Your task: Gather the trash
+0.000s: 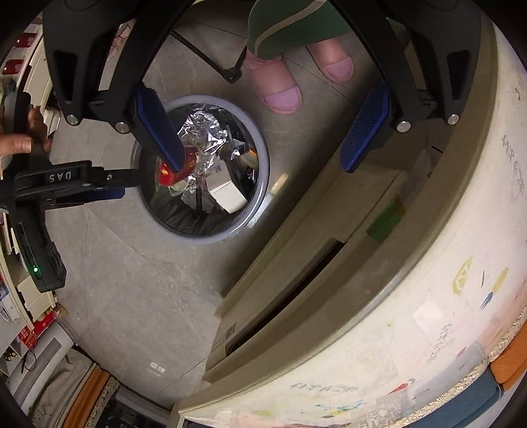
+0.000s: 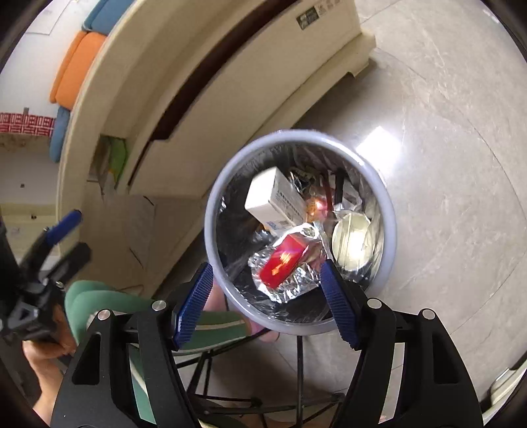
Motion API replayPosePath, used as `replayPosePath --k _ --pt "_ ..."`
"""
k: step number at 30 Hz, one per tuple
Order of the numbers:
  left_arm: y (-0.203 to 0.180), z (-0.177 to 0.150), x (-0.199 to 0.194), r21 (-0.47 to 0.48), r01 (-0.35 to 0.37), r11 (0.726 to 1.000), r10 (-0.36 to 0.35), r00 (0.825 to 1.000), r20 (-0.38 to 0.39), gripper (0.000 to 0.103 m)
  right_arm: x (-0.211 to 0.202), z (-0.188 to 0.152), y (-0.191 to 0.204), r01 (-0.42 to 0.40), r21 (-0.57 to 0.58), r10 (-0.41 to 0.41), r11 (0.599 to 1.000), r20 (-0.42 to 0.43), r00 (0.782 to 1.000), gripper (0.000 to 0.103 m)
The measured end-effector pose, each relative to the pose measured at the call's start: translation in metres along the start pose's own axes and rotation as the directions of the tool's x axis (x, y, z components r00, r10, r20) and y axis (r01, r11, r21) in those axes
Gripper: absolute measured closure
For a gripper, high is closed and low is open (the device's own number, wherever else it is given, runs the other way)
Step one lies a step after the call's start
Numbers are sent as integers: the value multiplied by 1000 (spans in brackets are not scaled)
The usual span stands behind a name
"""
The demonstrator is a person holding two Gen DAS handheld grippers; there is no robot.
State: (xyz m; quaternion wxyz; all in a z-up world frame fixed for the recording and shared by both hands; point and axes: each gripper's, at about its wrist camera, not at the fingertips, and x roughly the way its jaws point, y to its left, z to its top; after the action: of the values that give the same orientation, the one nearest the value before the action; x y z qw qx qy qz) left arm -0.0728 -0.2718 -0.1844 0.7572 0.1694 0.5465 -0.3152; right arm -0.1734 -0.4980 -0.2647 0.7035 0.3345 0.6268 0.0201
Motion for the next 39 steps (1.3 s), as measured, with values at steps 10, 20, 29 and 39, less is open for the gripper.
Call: replayPosePath --k 10,20,29,39 --pt "40 37 -82 -74 -41 996 55 980 192 10 -89 45 104 -93 -246 132 965 147 980 32" --pt "167 23 -160 -338 -178 924 279 920 277 10 -83 91 293 -131 -507 240 852 154 959 28" --pt "278 -31 -204 -568 -268 778 471 847 246 7 -16 90 412 -167 -595 287 786 111 951 28" --pt "342 -73 -199 -675 -326 663 571 803 173 7 54 72 475 -105 -673 211 732 77 974 28"
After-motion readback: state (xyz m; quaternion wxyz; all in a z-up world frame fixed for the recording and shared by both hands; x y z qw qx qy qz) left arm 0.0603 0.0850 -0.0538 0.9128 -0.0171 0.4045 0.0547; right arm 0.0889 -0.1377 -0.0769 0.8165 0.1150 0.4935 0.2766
